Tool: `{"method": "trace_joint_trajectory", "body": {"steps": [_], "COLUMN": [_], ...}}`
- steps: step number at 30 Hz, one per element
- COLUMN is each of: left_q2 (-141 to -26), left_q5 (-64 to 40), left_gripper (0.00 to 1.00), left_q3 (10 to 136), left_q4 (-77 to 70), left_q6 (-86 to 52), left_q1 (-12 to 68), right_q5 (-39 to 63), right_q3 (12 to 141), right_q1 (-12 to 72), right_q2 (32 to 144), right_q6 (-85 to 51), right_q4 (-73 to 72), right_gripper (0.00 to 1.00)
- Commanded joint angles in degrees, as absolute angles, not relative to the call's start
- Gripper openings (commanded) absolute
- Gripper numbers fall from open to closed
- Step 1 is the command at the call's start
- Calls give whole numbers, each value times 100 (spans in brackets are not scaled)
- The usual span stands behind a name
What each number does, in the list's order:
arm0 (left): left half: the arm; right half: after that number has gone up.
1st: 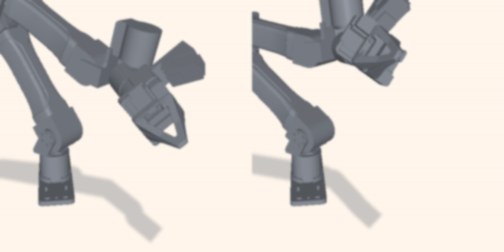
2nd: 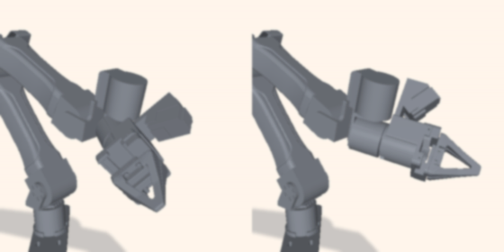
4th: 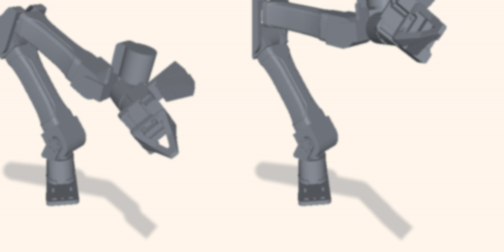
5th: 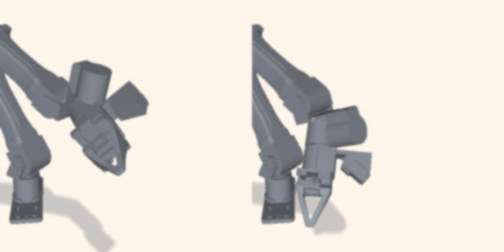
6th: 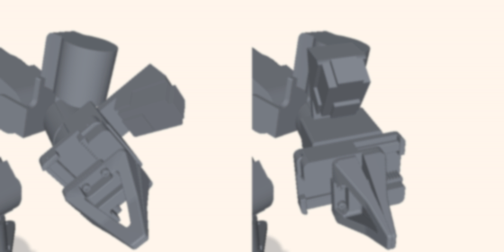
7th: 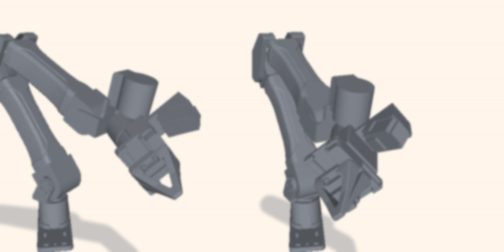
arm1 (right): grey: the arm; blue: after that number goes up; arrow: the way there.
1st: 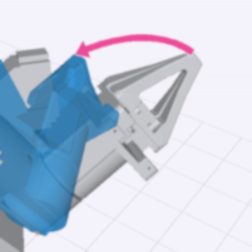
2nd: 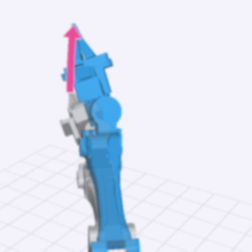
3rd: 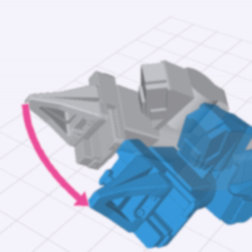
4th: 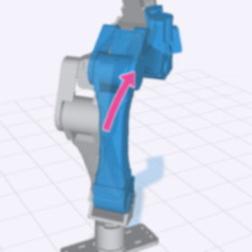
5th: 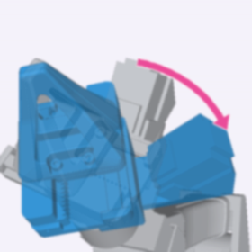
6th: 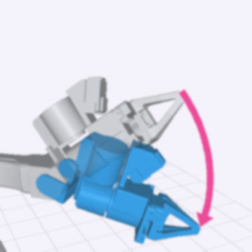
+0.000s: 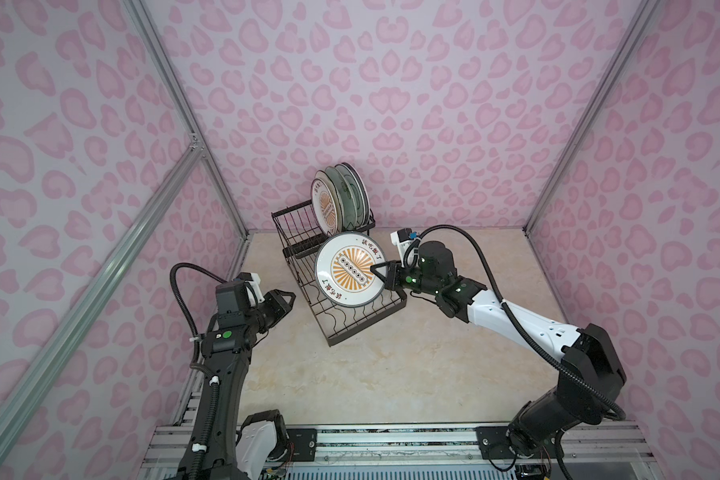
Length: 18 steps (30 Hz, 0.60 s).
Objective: Load plates into a dish rack
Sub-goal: Place the plate on the dish rack.
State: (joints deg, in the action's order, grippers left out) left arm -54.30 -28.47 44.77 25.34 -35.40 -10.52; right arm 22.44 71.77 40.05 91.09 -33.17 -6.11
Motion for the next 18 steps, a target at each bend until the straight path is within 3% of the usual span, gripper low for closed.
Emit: {"method": "trace_joint_trajectory", "body": {"steps": [1, 18], "left_q2": [-5386, -4821], "left_q5": [-3186, -3375], "left_gripper": [44, 44], "left_q3": [4353, 3924], "left_q4": [2487, 2428], "left_q6": [-3428, -3479], "left_q1": [-1072, -1085], "right_q5": [1872, -365], "right_q3": [7559, 9823], "right_q1": [4131, 4973], "right_q2": [9217, 9886], "right_q6": [-2865, -1347], "right_q4": [-483, 200], "right_gripper": [0, 0]}}
